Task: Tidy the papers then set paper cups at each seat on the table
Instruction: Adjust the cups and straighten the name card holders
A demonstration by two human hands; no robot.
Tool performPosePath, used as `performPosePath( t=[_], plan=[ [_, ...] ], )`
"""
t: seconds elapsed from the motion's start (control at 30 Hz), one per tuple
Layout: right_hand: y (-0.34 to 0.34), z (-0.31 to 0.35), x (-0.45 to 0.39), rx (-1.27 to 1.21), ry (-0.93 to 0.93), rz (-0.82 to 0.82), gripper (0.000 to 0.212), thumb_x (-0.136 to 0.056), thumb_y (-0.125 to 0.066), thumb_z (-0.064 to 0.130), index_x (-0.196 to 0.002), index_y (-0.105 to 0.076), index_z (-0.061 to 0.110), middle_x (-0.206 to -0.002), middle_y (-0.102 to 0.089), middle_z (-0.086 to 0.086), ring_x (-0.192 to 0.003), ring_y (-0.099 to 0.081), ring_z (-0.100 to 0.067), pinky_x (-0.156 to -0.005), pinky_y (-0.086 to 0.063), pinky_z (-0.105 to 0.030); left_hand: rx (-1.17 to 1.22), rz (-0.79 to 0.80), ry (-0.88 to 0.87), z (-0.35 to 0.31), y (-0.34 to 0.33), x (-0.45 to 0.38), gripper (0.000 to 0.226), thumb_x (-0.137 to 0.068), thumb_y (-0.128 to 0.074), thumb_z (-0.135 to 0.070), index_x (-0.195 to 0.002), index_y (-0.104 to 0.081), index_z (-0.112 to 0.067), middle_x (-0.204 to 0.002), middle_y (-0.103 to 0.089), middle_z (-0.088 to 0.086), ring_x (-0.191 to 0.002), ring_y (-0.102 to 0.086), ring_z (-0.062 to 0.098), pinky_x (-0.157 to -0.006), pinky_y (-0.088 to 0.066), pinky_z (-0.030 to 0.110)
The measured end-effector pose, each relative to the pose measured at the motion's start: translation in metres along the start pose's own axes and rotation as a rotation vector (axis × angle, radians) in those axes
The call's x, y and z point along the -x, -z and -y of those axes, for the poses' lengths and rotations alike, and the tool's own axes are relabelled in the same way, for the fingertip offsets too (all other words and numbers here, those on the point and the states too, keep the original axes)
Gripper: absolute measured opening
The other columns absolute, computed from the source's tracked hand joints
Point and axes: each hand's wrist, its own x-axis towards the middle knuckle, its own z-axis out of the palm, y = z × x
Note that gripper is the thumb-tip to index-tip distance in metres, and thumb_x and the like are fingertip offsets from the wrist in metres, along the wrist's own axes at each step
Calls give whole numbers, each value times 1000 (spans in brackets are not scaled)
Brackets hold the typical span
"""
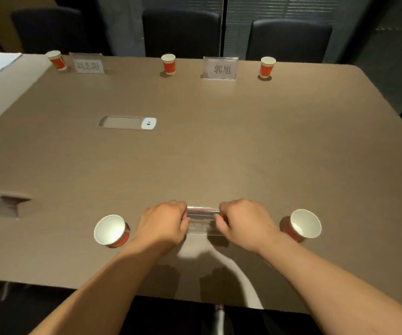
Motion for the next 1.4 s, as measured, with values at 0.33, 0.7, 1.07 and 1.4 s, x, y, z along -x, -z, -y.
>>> performPosePath(
  t=[0.33, 0.7, 1.07, 1.4],
  plan=[
    [-37, 175, -27, 78, 142, 186, 27, -95, -43, 38, -93, -58, 16, -97, -66, -11, -90, -64, -35, -68, -47, -35, 14, -53, 53, 159, 40, 100, 15, -89, -48, -34, -87, -56, -22, -91, -66, -5, -87, -63, 25, -65, -41, 30],
    [-90, 252, -88, 208, 128, 228, 88, -85, -55, 0, -151, -10, 39, -163, 4, -6, -149, -4, -38, -118, -20, -51, 80, 34, 114, 245, 49, 145, 17, -92, -49, -38, -81, -50, -26, -84, -61, -7, -78, -58, 18, -64, -37, 28],
    [-97, 240, -153, 272, -57, 242, 75, -79, -68, 46, -138, -32, 19, -133, -44, -11, -119, -49, -35, -88, -46, -44, 26, -4, 193, 258, 48, 123, 23, -91, -48, -43, -79, -41, -24, -92, -62, -4, -91, -59, 20, -72, -36, 28],
    [-108, 225, -159, 277, -61, 261, 55, -84, -62, 24, -135, -39, 23, -131, -44, -10, -118, -46, -35, -91, -47, -45, 27, 16, 180, 268, 47, 120, 26, -92, -50, -43, -76, -41, -24, -79, -49, -7, -80, -52, 19, -70, -38, 28]
  ],
)
